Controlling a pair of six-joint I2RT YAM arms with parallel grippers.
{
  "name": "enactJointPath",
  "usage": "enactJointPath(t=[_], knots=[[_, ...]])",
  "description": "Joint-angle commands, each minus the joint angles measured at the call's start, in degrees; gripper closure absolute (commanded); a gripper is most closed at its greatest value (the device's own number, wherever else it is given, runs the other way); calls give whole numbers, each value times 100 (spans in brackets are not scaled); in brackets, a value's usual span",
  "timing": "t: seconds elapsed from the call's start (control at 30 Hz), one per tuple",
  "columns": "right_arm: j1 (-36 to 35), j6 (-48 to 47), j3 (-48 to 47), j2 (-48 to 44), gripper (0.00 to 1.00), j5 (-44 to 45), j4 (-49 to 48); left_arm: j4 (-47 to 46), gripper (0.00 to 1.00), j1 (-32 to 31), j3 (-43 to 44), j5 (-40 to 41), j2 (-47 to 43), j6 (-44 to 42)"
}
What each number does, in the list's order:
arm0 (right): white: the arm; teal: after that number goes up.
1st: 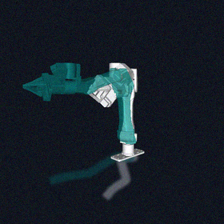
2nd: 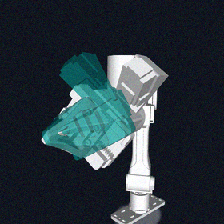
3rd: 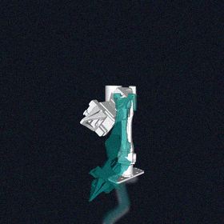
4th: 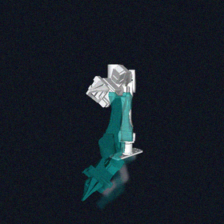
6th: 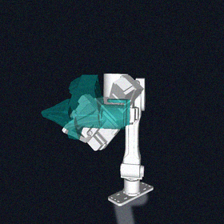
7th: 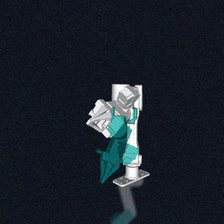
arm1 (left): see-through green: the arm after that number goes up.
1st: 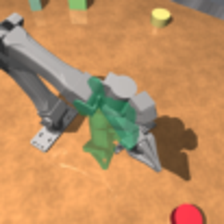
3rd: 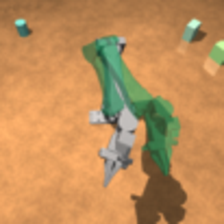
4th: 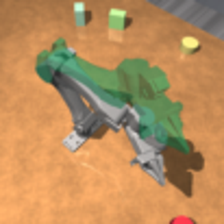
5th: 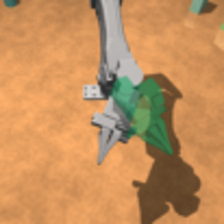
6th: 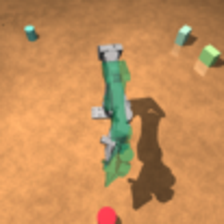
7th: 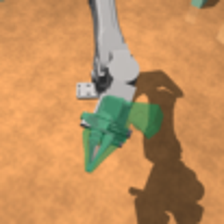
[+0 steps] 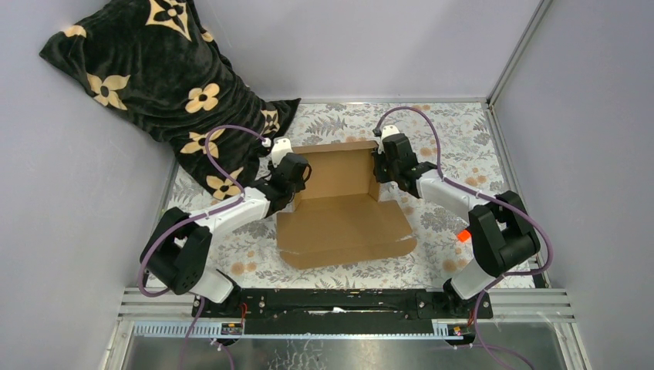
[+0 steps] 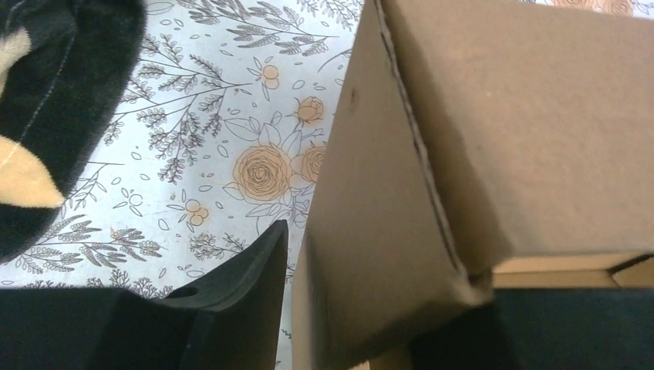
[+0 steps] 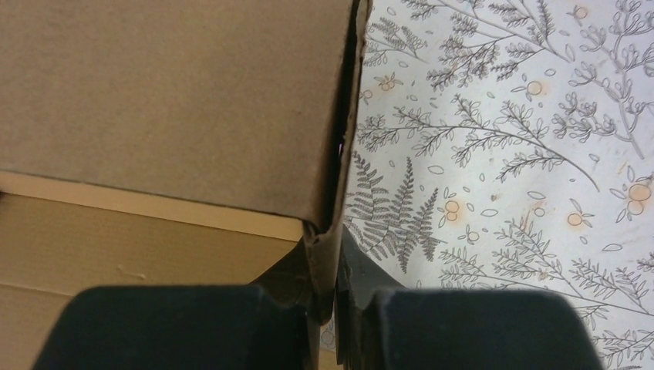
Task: Fold the paper box
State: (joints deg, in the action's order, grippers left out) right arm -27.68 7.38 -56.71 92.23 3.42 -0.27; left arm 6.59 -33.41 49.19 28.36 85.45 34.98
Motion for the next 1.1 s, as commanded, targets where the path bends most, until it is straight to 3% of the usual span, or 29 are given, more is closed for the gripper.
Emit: enactJointPath(t=[0.0, 0.23, 0.43, 0.83, 1.07], knots=[[-53, 6, 186, -102, 100, -544, 1045, -13, 54, 0, 105, 724, -68, -275], [-53, 15, 281, -261, 100, -579, 1147, -63, 62, -1, 42, 896, -70, -425], [-49, 41, 412, -425, 100, -505, 1193, 2, 83, 1, -46, 1012, -161, -492], [-51, 25, 353, -676, 100, -242, 1389, 137, 84, 1, -113, 1300, -326, -525], [-51, 5, 383, -769, 100, -35, 1441, 293, 98, 1, -24, 1563, -301, -518]])
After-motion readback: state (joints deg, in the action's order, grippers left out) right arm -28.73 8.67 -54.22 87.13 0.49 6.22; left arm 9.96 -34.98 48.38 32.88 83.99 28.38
